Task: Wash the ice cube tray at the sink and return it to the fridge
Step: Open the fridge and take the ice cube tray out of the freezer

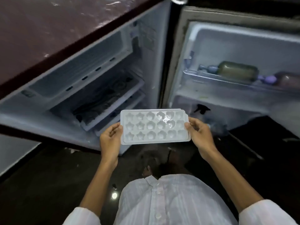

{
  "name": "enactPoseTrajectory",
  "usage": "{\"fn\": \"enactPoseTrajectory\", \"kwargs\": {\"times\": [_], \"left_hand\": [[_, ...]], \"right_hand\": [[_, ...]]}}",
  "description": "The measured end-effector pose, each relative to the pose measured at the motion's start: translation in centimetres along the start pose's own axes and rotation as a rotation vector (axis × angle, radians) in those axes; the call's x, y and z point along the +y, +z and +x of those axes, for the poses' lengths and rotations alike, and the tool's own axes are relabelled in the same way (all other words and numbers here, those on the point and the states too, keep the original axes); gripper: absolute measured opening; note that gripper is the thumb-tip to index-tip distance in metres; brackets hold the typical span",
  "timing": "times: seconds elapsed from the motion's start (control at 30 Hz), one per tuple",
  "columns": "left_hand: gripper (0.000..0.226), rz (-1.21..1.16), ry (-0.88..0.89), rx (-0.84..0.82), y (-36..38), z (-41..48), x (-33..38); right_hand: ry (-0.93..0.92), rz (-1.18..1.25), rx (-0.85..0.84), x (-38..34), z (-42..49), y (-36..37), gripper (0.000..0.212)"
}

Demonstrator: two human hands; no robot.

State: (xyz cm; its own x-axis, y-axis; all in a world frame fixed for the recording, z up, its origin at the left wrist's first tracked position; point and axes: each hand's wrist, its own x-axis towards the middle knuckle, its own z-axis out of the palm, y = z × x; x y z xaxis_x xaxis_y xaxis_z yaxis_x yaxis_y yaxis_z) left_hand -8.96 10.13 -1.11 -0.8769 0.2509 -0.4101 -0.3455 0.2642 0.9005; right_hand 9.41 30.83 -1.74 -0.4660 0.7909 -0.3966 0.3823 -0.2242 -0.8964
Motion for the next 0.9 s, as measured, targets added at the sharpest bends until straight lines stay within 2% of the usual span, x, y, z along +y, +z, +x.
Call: {"fn": "enactPoseTrajectory", "kwargs": {"times": [0.43,0.7,0.9], "left_hand": [[0.016,0.267,0.110,-0.615,12.0,-6.4,-0.2],[0.014,0.365,0.159,-0.917,22.3,-15.0,-1.7],[0.012,0.402,0.180,-1.104,30.0,-23.7,-3.5]], "right_hand": [[0.086,0.222,0.561,5.9,-10.3,-13.1,0.023],[0.108,0.355,0.824,10.2,-17.1,-23.0,0.027],[0.089,0.480,1.013,12.4,-22.5,-30.9,0.020]]}}
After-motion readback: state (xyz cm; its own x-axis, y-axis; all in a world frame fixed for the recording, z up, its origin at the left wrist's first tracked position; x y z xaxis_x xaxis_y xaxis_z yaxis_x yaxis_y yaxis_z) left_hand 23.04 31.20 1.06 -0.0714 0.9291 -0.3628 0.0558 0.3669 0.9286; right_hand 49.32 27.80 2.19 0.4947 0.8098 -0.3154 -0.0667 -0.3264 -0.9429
